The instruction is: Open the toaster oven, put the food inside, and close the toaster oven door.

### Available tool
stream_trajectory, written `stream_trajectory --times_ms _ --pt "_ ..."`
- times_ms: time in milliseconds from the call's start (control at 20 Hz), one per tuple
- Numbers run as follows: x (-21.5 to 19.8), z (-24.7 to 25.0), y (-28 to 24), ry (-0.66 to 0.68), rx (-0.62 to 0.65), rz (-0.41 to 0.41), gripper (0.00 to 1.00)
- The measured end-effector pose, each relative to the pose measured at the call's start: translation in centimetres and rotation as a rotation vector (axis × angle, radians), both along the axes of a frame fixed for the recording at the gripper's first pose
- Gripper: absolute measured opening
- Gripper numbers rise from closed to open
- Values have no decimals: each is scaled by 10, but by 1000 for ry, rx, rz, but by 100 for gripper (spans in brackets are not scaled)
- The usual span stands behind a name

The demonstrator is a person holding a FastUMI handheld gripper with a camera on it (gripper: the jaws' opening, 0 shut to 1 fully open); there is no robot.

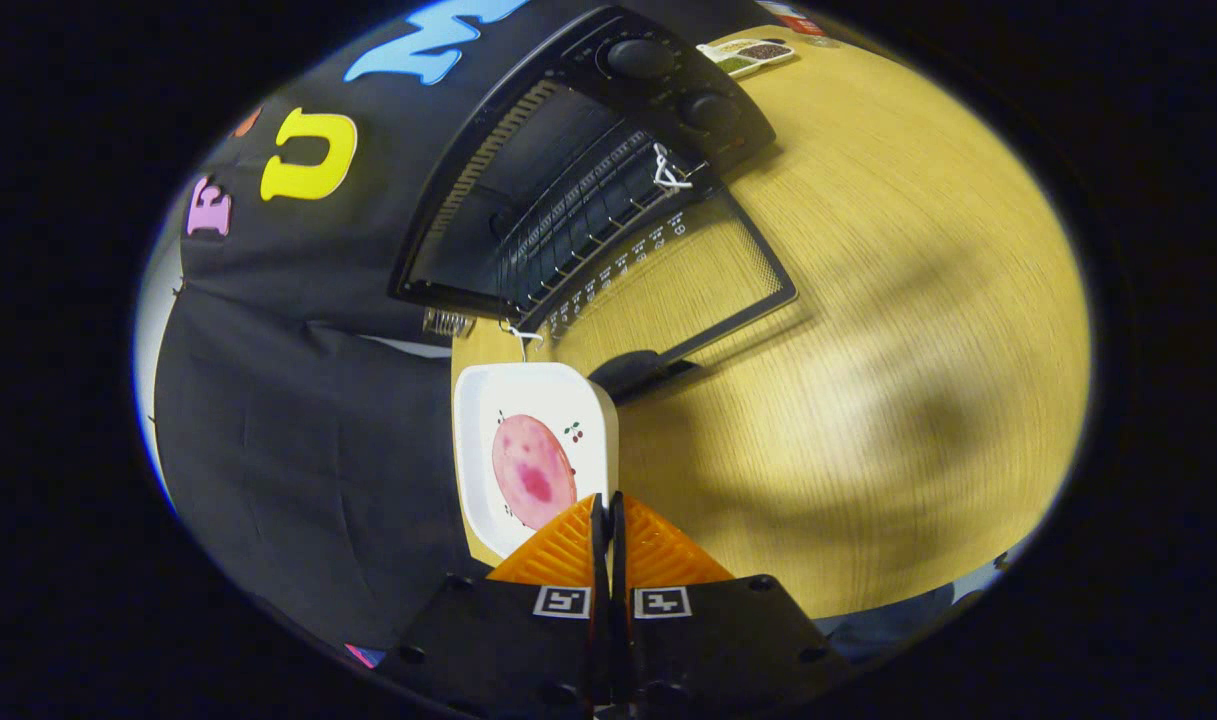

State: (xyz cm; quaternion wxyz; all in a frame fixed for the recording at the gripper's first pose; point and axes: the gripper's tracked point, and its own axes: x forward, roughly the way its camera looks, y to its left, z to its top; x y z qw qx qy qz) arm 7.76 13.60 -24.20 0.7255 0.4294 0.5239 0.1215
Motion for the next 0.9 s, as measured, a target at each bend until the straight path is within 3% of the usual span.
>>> stream_trajectory --times_ms 600,900 --pt "67 4 18 51 107 -405 2" --pt "100 1 19 53 149 -562 2"
